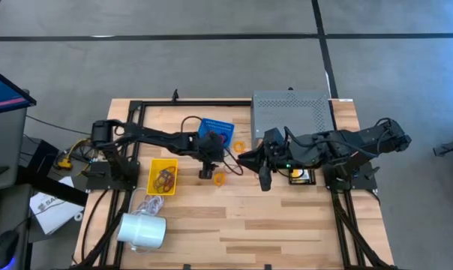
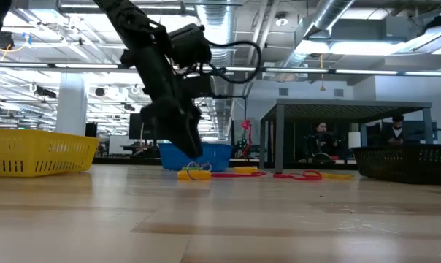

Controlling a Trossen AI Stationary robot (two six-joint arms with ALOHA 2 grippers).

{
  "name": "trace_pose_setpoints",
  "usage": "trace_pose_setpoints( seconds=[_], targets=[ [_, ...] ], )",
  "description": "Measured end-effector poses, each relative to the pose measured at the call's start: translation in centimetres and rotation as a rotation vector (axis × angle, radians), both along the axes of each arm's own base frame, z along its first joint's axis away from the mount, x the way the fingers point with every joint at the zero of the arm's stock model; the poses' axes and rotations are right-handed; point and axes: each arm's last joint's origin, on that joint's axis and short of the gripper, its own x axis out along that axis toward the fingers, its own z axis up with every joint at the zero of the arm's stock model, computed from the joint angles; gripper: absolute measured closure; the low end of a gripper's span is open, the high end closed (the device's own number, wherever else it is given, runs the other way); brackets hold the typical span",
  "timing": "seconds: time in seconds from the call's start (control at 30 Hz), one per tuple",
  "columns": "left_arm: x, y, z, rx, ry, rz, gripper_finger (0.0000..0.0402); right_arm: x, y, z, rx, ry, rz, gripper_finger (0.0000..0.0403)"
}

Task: Pick & Place Office Desk Supplies
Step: Put the green spring keychain band into the blue bin

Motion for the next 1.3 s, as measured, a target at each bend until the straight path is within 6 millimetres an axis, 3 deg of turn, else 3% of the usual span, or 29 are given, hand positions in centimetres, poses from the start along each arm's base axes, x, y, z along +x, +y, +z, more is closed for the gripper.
trace_pose_setpoints(
  seconds=[0.33, 0.57, 0.87, 1.07, 1.3],
  targets=[
    [1.9, 0.4, -1.6, 0.011, 0.021, 0.014, 0.0227, 0.0, 0.1, 0.0, 0.004, 0.002, 0.002, 0.0326],
    [1.9, 0.5, -2.4, 0.017, 0.061, 0.025, 0.0229, -0.2, 0.7, 0.0, 0.007, 0.003, 0.026, 0.0326],
    [1.9, 0.4, -2.5, 0.018, 0.064, 0.025, 0.0281, -0.4, 1.1, 0.0, 0.007, 0.003, 0.037, 0.0326],
    [1.5, 0.0, -1.1, 0.033, 0.046, 0.029, 0.0293, -0.4, 1.3, 0.0, 0.006, 0.004, 0.046, 0.0326],
    [0.9, 0.8, 1.2, 0.036, -0.004, 0.046, 0.0236, -0.5, 1.4, 0.0, -0.001, 0.005, 0.05, 0.0326]
  ],
)
